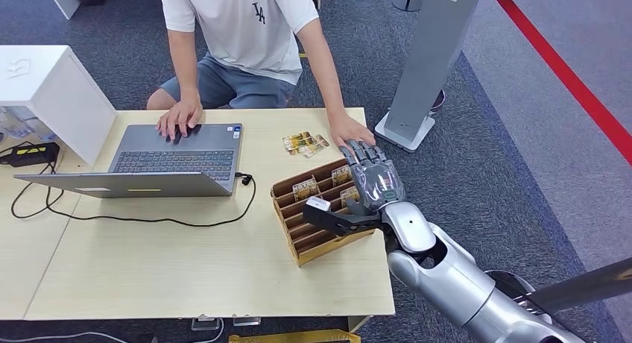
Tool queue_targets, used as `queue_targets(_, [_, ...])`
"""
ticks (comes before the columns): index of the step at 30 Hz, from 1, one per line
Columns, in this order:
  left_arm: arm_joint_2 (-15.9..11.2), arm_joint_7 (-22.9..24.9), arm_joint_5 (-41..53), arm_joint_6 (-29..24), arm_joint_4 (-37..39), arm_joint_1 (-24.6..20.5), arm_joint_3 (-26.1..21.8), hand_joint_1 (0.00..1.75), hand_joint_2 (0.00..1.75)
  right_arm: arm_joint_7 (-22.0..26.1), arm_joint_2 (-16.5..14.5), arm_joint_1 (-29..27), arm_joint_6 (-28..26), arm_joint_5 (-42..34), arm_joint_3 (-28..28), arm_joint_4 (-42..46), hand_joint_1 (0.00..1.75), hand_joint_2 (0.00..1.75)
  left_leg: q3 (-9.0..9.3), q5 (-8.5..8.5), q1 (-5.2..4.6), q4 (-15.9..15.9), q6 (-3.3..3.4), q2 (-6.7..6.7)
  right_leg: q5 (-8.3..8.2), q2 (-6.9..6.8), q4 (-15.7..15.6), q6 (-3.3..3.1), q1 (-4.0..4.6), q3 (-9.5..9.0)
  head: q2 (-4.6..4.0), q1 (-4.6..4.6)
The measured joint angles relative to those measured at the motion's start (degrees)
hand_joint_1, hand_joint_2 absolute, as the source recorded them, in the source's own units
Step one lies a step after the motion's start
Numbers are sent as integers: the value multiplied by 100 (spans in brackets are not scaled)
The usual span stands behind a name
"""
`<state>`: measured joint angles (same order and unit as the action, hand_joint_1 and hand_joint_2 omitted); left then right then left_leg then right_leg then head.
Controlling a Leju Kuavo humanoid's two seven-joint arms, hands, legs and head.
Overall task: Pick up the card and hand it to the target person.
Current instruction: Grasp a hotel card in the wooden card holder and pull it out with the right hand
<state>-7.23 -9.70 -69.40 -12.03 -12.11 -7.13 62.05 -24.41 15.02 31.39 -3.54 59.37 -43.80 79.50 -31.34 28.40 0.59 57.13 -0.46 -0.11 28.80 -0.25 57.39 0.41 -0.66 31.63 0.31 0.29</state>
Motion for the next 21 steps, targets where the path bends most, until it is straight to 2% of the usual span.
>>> queue_targets(6, [-1,0,3,-12,0,0,0,0,0,-32,0,48,-58,-3,-74,-188,39,175,0,0,0,0,0,0,0,0,0,0,0,0,0,-5])
queue_targets(10, [-1,-10,-9,-19,0,2,0,0,0,-90,0,89,-121,1,-108,-313,60,175,0,0,0,0,0,0,0,0,0,0,0,0,0,-4])
queue_targets(13, [-1,-27,-25,-33,0,2,0,0,0,-105,0,100,-156,8,-127,-380,69,175,0,0,0,0,0,0,0,0,0,0,0,0,0,-2])
queue_targets(21, [-2,-31,-28,-51,0,2,0,0,0,-170,3,117,-227,10,-127,-525,78,175,1,0,0,0,0,0,0,0,0,0,0,1,0,-2])
